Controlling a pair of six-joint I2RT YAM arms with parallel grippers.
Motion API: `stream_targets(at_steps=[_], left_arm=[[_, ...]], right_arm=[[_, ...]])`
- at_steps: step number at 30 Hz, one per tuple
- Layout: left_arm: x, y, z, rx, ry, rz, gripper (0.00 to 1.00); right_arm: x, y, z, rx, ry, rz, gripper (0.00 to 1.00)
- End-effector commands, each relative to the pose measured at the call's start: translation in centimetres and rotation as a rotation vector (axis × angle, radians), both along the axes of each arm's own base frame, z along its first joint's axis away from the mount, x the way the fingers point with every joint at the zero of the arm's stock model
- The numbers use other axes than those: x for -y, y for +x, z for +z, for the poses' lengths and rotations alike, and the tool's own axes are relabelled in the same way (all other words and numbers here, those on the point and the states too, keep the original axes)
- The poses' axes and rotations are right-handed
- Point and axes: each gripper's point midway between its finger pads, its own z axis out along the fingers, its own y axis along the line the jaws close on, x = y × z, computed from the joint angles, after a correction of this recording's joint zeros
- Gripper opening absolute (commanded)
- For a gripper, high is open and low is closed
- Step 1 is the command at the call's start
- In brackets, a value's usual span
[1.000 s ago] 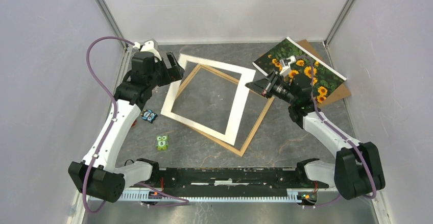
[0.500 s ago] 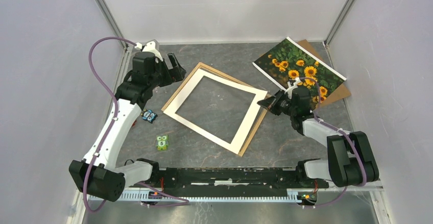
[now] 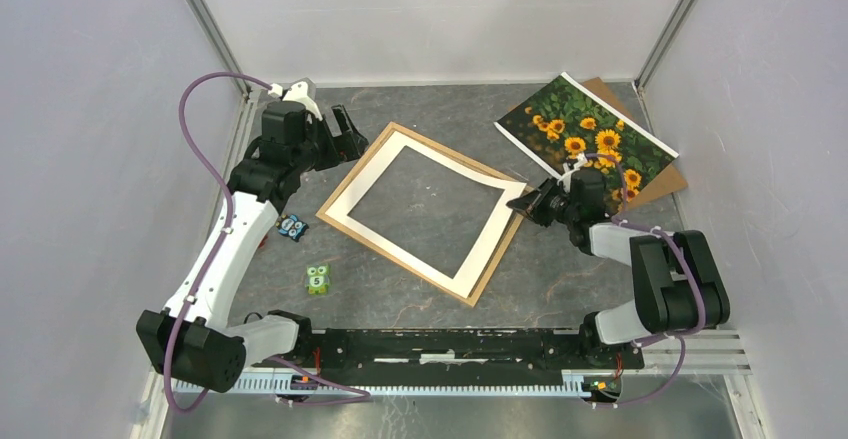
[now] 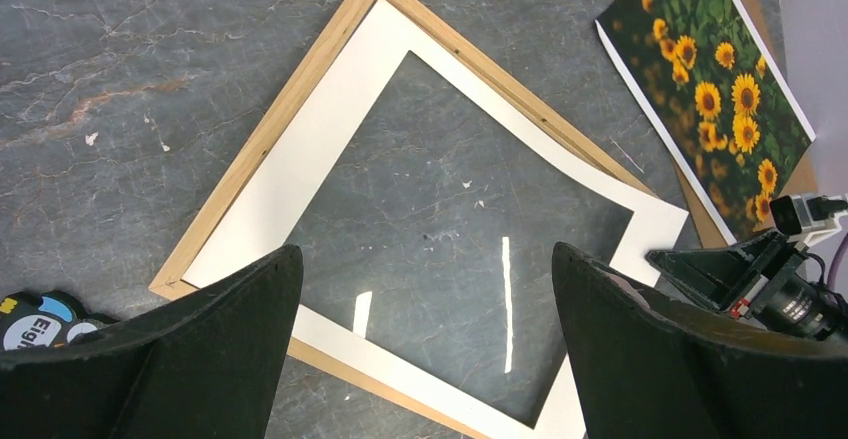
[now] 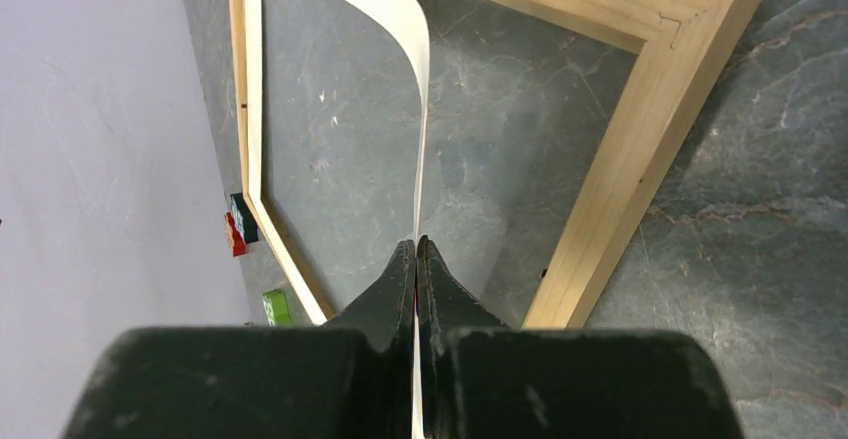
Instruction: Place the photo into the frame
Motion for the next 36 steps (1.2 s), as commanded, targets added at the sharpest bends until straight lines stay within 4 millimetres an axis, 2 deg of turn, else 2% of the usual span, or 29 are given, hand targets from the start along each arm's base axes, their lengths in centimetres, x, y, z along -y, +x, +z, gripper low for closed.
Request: stream_targets(at_steps=[1,4,12,19,23,26,30,36], left_arm=[[0.5,0.6,1.1,0.033,-0.043,-0.002,1.0],[0.6,0.6,1.1,0.031,-0.045,-0.003,1.0],[0.6,0.6,1.0,0.028,-0.047,-0.005,1.0],[0.8,0.6,0.9,0.022,-0.056,-0.013,1.0],[1.0,0.5,1.0,0.024,-0.06,-0.018,1.0],[1.1,0.5,1.0,0.021,-0.065,-0.023,1.0],[1.2,0.5,1.0,0.019,-0.07,-0.027,1.0],[1.2,0.4,1.1,0.021,-0.072,-0.028,1.0]], right_arm=[[-0.7,2.0,2.2,0.107,0.001,0.053,0.0],[-1.3,2.3,2.9,0.141,0.025,0.076,0.0],[-1.4,3.1,3.0,0.181,-0.007,0.059,0.0],[-1.3,3.6,2.5,0.19,-0.03,0.062,0.0],[-1.4,3.0,1.9,0.177,-0.053,0.082,0.01],[-1.4,2.6,1.8,0.18,-0.089,0.095,0.14],[-0.7,2.4,1.8,0.185,-0.171,0.115,0.36],[1.7,2.0,1.0,0.139,-0.424,0.205,0.59]])
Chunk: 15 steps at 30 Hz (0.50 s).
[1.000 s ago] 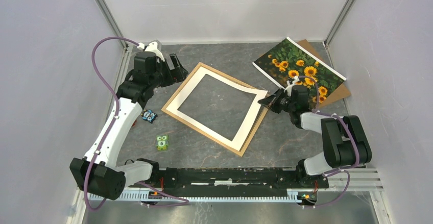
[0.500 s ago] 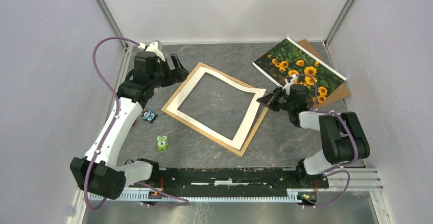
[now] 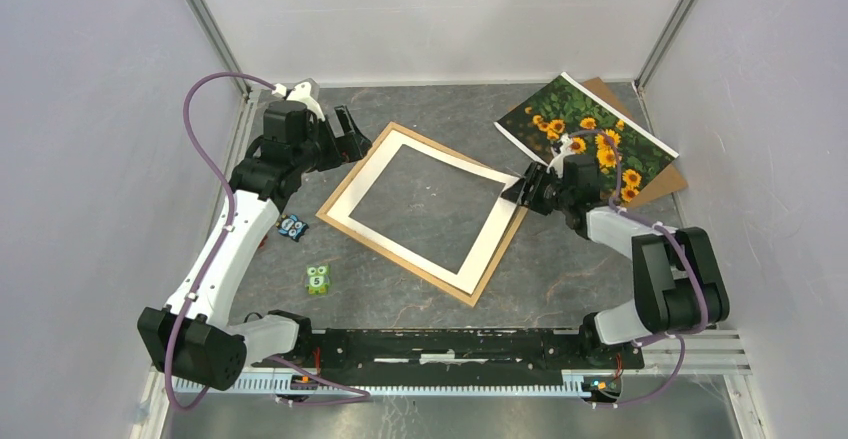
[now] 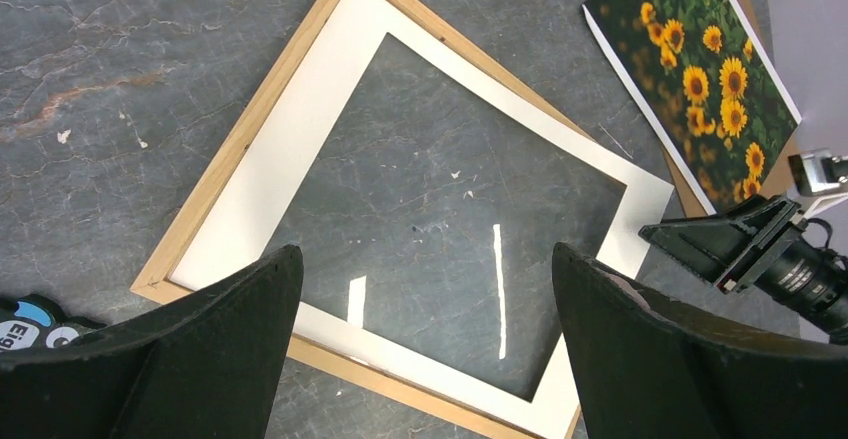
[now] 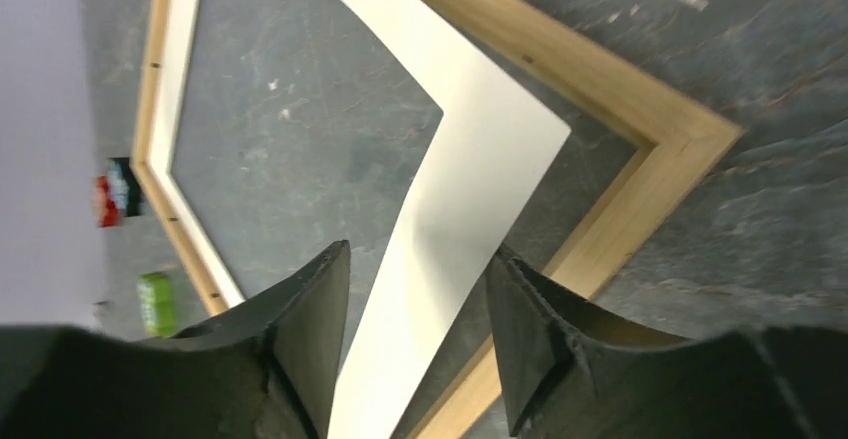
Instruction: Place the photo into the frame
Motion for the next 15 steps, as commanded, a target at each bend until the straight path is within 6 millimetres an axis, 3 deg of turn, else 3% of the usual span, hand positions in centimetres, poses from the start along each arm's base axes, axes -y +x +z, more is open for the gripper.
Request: stream_targets(at_steps=[1,5,7,10,15], left_arm=[[0.4,0.6,1.4,0.037,-0.051,0.013,1.0],[0.5,0.4,1.6,0.039,-0.057,0.005,1.0],[0.7,0.5,1.5,0.038,-0.065,0.0,1.0],[0.9,0.4,1.6,0.038,-0.072,-0.008,1.0],[0.7,0.5,1.5,0.043,-0.069,-0.001,1.0]], right_arm=[[2.7,0.7,1.0,0.05,-0.278,0.078,0.62],[6.5,0.0,1.4,0.019,-0.537,0.099,0.66],[7.3,0.0,2.3,0.042,-0.611,0.113,0.66],[5.0,0.0,3.2,0.09,-0.539,0.187,0.66],[-1.0,-1.2,2.0,0.087,-0.414,0.3,0.64]])
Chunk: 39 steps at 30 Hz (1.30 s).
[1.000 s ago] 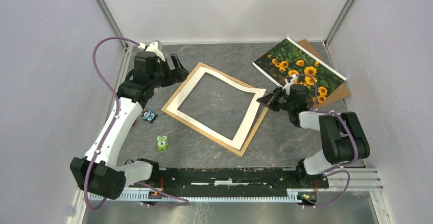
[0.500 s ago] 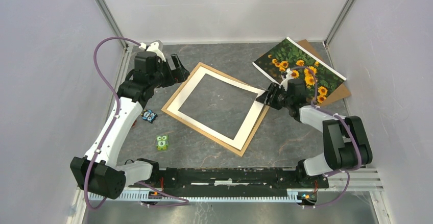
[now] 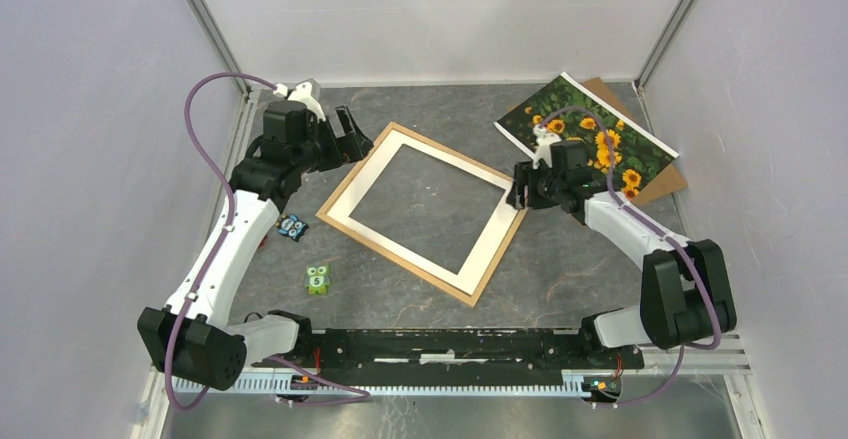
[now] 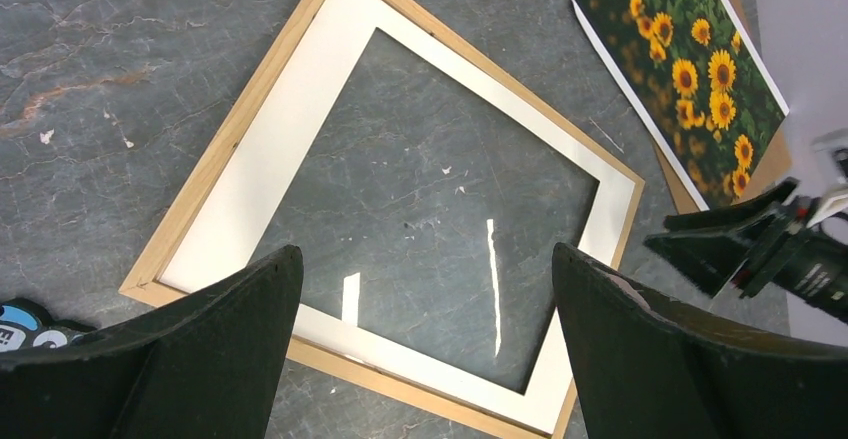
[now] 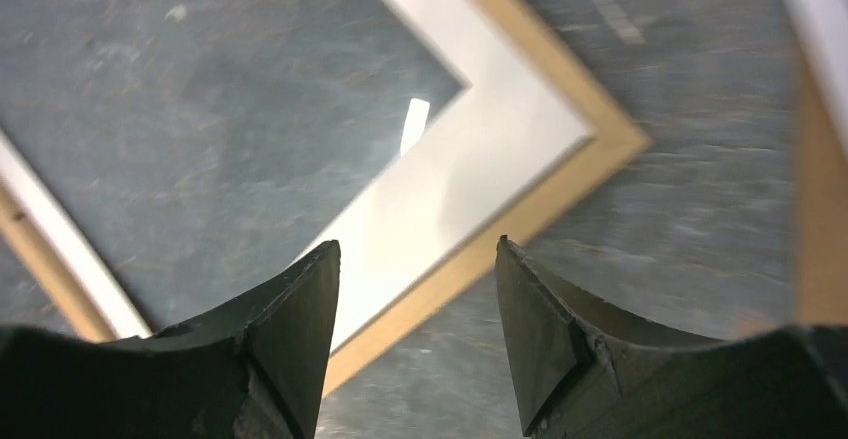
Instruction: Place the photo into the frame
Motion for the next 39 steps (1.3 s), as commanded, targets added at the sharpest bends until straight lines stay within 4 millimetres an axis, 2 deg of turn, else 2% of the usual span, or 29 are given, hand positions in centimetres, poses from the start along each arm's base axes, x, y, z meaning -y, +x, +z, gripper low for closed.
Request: stream_targets(at_steps=[1,3,8,13,15,20,25,28,32,35,36,39], left_arm=[[0.2,0.7,1.4,0.046,-0.052,0.025,1.0],[0.0,0.7,1.4,0.051,-0.045,0.032,1.0],[0.2,0.7,1.3,0.043,-0.045,0.024,1.0],[0.5,0.8,1.2,0.032,-0.058,0.011,1.0],[0.4,0.8,1.3,0.035,-0.058,0.015,1.0],[0.4,0.7,1.3,0.03,-0.065,0.012,1.0],[0.5,0.7,1.3,0.032,-0.07,0.011,1.0],[0.5,0.6,1.4,0.036,-0.069,0.011,1.0],[0.6,0.6,1.4,0.032,-0.075,0.004,1.0],[0.8,0.6,1.5,0.033,-0.081,-0.003,1.0],[0.8,0.5,1.6,0.036,-0.084,-0.004,1.0],[0.9,0.5,1.7,0.043,-0.089,-0.01,1.0]], right_arm=[[-5.3,-1.6,-0.5,-0.032,0.092,0.137,0.63],[-6.3,-2.4,-1.1,-0.054,0.118,0.144,0.61],[-6.5,-4.7,-1.6,-0.087,0.09,0.178,0.59],[-8.7,-9.1,-2.8,-0.157,0.132,0.271,0.58],[-9.3,-10.3,-3.3,-0.171,0.144,0.277,0.57],[-9.8,-11.2,-4.4,-0.166,0.167,0.26,0.57],[-10.4,-11.1,-5.4,-0.178,0.157,0.254,0.55],[-10.7,-11.2,-5.0,-0.172,0.15,0.267,0.55],[-10.7,-9.9,-2.4,-0.107,0.133,0.268,0.58],[-9.5,-7.6,-0.4,-0.024,0.043,0.216,0.65],[-9.1,-6.7,0.4,0.005,0.027,0.186,0.71],[-7.6,-4.2,2.7,0.11,0.06,0.075,0.78]])
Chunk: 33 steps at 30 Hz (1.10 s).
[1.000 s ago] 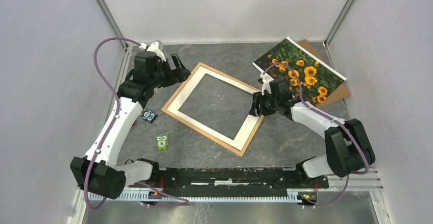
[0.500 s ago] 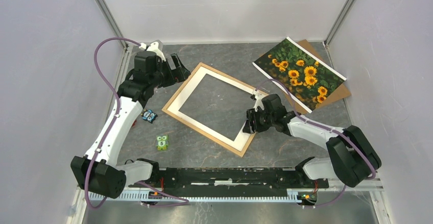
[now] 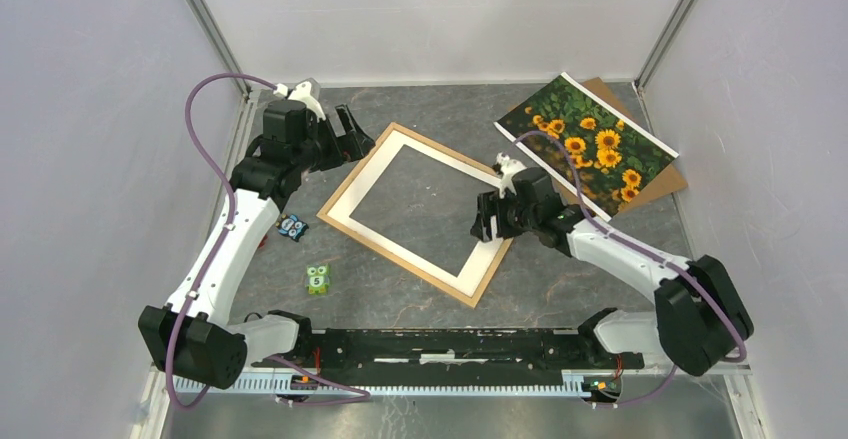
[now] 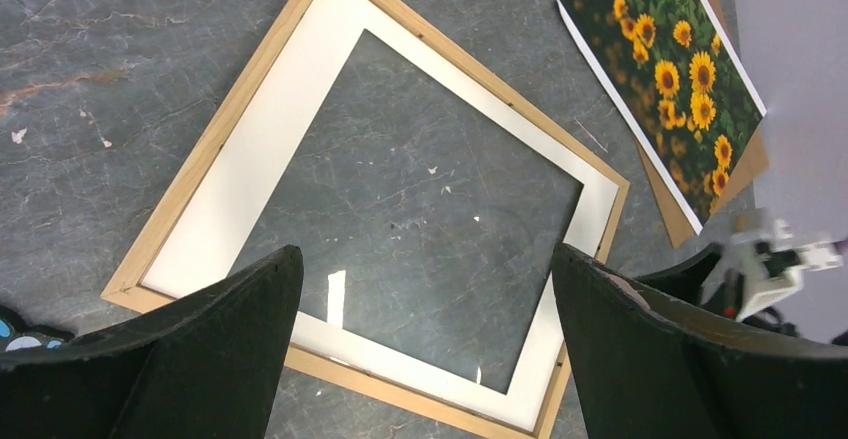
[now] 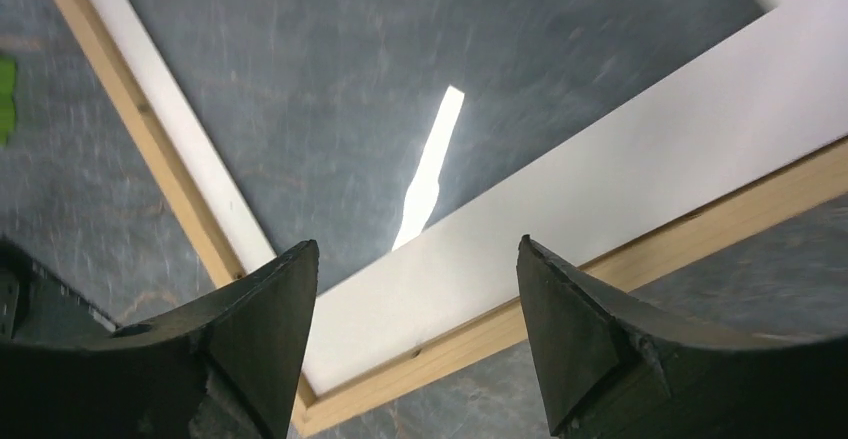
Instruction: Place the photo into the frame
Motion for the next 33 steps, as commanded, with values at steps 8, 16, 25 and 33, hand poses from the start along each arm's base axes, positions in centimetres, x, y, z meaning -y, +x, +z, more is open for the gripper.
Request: stream_targets(at_steps=[8,16,25,33], left_arm=[[3.0,-0.6,2.2,0.051,-0.114,-0.088,1.0],[5.5,-2.5,2.7,0.101,-0.08,-0.151,1.0],[6.4,-3.0,2.2,0.095,-0.062,-0.172,1.0],[6.9,-3.1,1.7,0.072,-0.04,-0.188,1.0]], right_arm=[[6.3,8.6,6.0,0.315,0.007,-0.304,0.87],[5.3,11.3,2.4,0.254,-0.071,-0.222,0.83],[4.3,11.2,-0.7,0.216,-0.007,-0.229,0.8],[5.2,10.3,-3.7,0.168,-0.055,-0.253,0.8]])
